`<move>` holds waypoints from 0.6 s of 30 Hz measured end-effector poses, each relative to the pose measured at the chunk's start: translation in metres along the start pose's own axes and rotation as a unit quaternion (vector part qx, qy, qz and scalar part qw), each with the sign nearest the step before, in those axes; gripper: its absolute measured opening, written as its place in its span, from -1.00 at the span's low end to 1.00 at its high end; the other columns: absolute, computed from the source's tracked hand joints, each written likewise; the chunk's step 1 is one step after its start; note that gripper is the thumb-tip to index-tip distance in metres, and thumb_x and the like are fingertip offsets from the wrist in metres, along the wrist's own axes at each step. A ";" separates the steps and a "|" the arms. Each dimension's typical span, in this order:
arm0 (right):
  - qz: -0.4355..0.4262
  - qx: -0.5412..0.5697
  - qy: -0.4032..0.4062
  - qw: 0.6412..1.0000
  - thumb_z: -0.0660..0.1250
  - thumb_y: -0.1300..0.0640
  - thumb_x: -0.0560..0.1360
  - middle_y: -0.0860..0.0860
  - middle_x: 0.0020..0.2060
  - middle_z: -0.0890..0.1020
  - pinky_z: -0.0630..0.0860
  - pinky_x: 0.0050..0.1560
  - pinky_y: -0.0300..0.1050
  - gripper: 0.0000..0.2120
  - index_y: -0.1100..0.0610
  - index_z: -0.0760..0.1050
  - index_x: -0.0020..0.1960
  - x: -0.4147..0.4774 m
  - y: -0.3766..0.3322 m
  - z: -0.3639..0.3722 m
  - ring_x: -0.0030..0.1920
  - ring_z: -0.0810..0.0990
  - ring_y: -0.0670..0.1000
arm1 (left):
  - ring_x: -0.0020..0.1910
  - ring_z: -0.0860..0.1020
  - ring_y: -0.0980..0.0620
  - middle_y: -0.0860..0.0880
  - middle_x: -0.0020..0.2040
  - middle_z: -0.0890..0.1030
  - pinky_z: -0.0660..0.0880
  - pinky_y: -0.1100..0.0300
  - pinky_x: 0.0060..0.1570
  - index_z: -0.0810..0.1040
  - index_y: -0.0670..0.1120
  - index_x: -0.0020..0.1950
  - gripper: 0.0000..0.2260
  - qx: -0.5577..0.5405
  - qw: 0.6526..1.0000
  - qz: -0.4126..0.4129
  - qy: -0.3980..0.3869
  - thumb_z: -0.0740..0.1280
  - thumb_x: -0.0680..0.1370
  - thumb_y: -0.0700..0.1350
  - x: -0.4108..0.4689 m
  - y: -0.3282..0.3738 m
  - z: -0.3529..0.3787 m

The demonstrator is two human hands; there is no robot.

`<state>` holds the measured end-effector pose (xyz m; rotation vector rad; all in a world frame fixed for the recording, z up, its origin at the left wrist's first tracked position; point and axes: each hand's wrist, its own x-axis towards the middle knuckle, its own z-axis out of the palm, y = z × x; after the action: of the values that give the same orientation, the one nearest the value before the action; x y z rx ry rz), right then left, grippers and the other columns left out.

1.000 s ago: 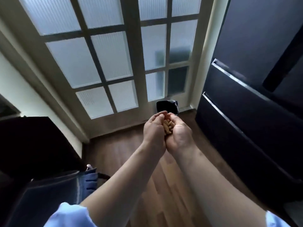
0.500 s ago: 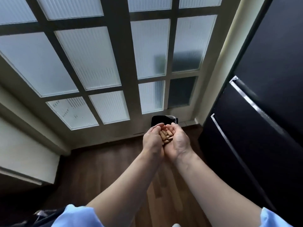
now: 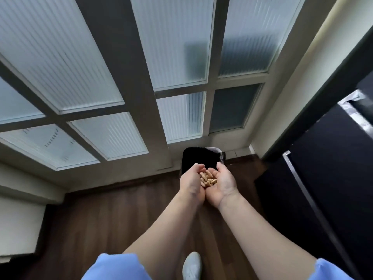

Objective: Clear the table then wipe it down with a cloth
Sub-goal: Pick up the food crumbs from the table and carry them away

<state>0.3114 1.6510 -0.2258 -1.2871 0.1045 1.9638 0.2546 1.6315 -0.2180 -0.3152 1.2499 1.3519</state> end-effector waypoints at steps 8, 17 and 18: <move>0.035 -0.057 0.040 0.997 0.10 -0.01 0.61 0.22 0.40 0.35 0.34 0.34 0.06 -0.45 0.30 0.15 0.47 0.112 -0.029 0.021 0.39 0.39 0.19 | -0.27 0.51 -0.01 -0.14 -0.25 0.49 0.48 0.17 -0.23 0.45 -0.20 -0.16 -0.74 0.089 0.994 -0.056 -0.018 0.15 0.63 -0.07 0.130 0.017 0.022; -0.001 -0.252 0.032 0.967 0.15 0.11 0.59 0.09 0.45 0.32 0.11 0.47 0.00 -0.57 0.21 0.29 0.43 0.116 -0.057 0.057 0.49 0.21 0.07 | -0.16 0.41 0.06 -0.02 -0.02 0.42 0.36 0.13 0.07 0.46 -0.08 -0.09 -0.86 0.274 0.961 -0.033 -0.034 0.19 0.60 -0.07 0.138 0.055 0.034; -0.012 -0.279 0.031 0.960 0.19 0.14 0.57 0.10 0.38 0.41 0.16 0.45 -0.01 -0.65 0.21 0.40 0.33 0.108 -0.059 0.064 0.44 0.29 0.07 | -0.17 0.41 0.06 -0.02 -0.03 0.44 0.36 0.11 0.07 0.46 -0.04 -0.13 -0.87 0.293 0.955 -0.020 -0.035 0.19 0.60 -0.10 0.129 0.061 0.037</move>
<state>0.2804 1.7808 -0.2633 -1.6905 -0.4663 2.0042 0.1885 1.7480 -0.2783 0.1235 1.5092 0.8927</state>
